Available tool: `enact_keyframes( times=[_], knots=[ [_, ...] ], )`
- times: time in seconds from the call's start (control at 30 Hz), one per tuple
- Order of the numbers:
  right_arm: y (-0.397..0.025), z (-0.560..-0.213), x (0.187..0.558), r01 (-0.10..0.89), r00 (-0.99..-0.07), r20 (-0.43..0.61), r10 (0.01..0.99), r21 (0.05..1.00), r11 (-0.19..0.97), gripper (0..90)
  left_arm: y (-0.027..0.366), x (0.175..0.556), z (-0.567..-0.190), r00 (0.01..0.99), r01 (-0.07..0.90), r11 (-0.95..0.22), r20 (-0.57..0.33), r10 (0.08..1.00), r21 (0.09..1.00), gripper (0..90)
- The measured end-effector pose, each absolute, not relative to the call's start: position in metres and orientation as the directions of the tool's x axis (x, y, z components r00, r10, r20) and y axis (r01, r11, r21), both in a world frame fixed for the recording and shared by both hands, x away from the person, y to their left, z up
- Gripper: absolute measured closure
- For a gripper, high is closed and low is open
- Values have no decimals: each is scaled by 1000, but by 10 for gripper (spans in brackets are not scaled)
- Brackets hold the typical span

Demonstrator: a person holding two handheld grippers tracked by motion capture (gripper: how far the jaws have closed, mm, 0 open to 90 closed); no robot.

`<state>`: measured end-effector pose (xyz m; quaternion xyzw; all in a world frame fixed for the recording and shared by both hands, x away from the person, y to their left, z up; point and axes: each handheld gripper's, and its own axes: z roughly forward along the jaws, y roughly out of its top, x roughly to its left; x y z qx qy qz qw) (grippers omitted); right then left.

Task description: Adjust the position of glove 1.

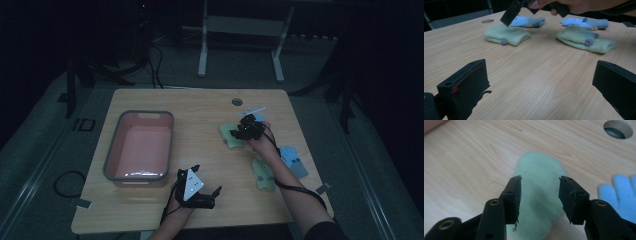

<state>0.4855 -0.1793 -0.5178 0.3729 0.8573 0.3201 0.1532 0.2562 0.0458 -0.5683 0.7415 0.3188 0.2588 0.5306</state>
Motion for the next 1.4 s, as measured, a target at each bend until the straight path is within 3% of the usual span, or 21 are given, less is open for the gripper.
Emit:
enact_keyframes(
  times=[0.37, 0.67, 0.8, 1.13, 1.4],
  knots=[
    [-168, -535, 503, 541, -692, -29, 721, 641, 545, 609, 48, 257, -568, 668, 202, -218, 29, 743, 955, 5],
    [-164, -543, 503, 553, -680, -23, 733, 639, 534, 824, 45, 256, -568, 663, 196, -236, 49, 747, 952, 5],
    [-164, -542, 501, 578, -645, -8, 764, 650, 494, 860, 45, 256, -568, 662, 197, -237, 49, 748, 951, 5],
    [-166, -511, 482, 606, -587, 35, 809, 682, 410, 874, 46, 256, -568, 661, 201, -231, 42, 750, 952, 5],
    [-167, -464, 434, 562, -563, 5, 827, 736, 378, 875, 45, 256, -568, 654, 199, -235, 50, 755, 952, 5]
  ],
)
